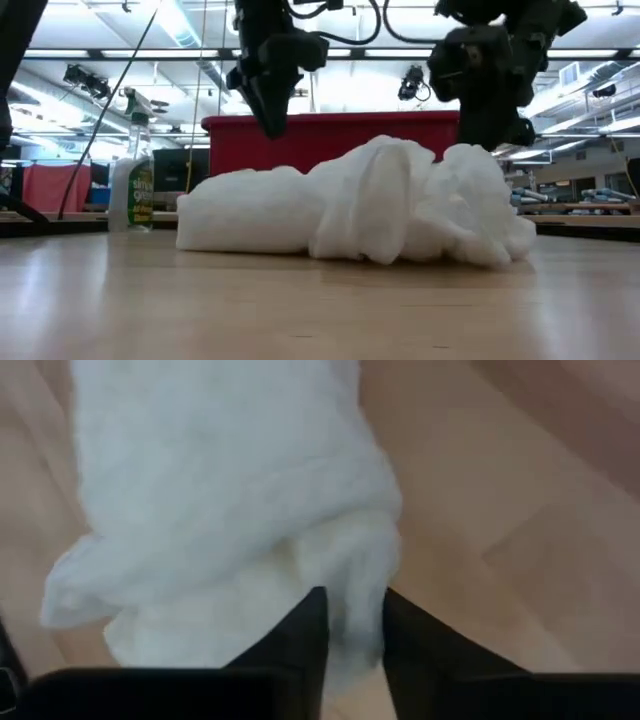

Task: Fold laundry
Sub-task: Fold the white dress on the table

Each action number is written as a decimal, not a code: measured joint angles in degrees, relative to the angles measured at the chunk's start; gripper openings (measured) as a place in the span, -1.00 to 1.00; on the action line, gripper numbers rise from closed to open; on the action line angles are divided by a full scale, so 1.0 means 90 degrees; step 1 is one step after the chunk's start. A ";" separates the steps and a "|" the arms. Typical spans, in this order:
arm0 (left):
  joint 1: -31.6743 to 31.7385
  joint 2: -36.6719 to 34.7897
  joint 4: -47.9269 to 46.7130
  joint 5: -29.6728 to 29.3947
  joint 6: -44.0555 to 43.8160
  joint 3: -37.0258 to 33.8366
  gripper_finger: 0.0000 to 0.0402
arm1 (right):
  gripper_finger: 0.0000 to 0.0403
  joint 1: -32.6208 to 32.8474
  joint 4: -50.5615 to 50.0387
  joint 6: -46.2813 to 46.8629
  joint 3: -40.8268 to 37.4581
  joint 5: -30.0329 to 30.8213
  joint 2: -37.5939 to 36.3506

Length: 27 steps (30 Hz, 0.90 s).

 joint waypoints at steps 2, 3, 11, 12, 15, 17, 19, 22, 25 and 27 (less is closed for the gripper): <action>0.0093 -0.0044 -0.0096 0.0000 -0.0003 0.0003 -0.23 | -0.38 -0.0038 -0.0035 -0.0091 0.0000 -0.0093 -0.0161; 0.0124 -0.0057 -0.0080 0.0000 -0.0005 0.0004 -0.17 | -0.34 -0.0072 -0.0008 -0.0204 0.0000 -0.0230 -0.0244; -0.0008 -0.0235 -0.0002 0.0022 -0.0213 -0.0003 0.01 | -0.27 -0.0061 0.1991 -0.1621 0.0000 -0.0678 -0.0686; -0.0059 -0.0280 0.0137 0.0020 -0.0244 -0.0003 0.00 | -0.28 -0.0013 0.2451 -0.1923 0.0000 -0.0781 -0.0685; -0.0217 -0.0500 0.0527 0.0019 -0.0340 -0.0003 -0.03 | -0.28 0.0152 0.3799 -0.2871 0.0010 -0.0843 -0.0556; -0.0322 -0.0641 0.0809 -0.0043 -0.0381 -0.0001 -0.05 | -0.28 0.0258 0.4449 -0.3632 0.0014 -0.0594 -0.0304; -0.0444 -0.0783 0.0942 -0.0301 -0.0471 -0.0001 -0.07 | -0.29 0.0299 0.4944 -0.4598 0.0015 -0.0470 0.0112; -0.0646 -0.1014 0.1053 -0.0841 -0.0701 -0.0001 -0.08 | -0.29 0.0295 0.5626 -0.5489 0.0010 -0.0515 0.0896; -0.0945 -0.1238 0.1092 -0.1495 -0.1062 -0.0001 -0.08 | -0.29 0.0238 0.6309 -0.5527 0.0006 -0.0542 0.1728; -0.1206 -0.1349 0.1194 -0.1927 -0.1317 0.0002 -0.08 | -0.29 0.0178 0.6735 -0.5262 0.0005 -0.0556 0.2228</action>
